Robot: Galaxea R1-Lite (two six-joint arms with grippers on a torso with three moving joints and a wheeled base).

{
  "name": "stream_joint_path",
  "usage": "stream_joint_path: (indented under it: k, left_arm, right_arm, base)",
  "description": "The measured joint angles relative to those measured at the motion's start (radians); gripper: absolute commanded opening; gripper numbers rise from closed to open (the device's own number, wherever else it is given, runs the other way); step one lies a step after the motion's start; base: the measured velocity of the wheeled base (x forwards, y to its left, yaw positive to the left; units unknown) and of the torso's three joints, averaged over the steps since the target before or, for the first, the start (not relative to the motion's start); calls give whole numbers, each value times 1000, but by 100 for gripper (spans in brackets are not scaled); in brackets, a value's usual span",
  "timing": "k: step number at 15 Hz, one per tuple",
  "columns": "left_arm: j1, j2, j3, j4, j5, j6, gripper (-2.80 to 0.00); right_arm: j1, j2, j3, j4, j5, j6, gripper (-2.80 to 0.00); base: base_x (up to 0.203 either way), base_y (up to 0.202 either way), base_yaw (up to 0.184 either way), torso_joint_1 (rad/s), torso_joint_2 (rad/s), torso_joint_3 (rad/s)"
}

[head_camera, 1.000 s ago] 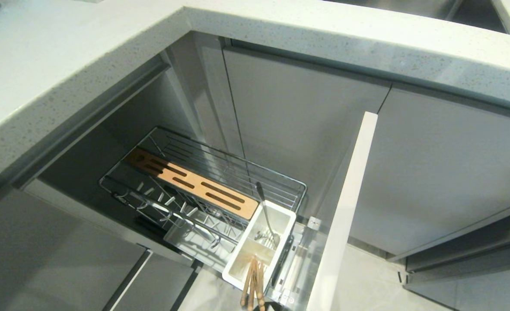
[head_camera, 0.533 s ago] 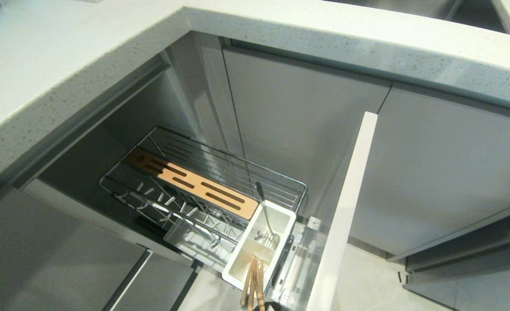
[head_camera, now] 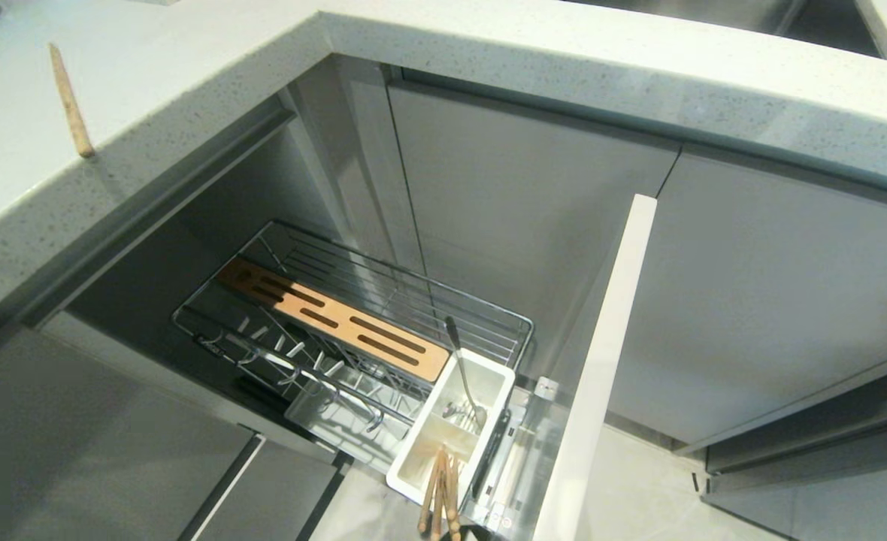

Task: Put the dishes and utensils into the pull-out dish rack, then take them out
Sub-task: Take the chopsticks out of the cupboard

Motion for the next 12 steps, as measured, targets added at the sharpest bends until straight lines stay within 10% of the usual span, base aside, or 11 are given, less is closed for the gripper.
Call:
stream_joint_path:
  k: [6,12]
  left_arm:
    - [-146,-9,-199,-110,252,2,-280]
    - [-655,40,-328,-190,538,129,-280]
  right_arm:
    - [0,0,0,0,0,0,-280]
    - [0,0,0,0,0,0,-280]
  base:
    - [0,0,0,0,0,0]
    - [0,0,0,0,0,0]
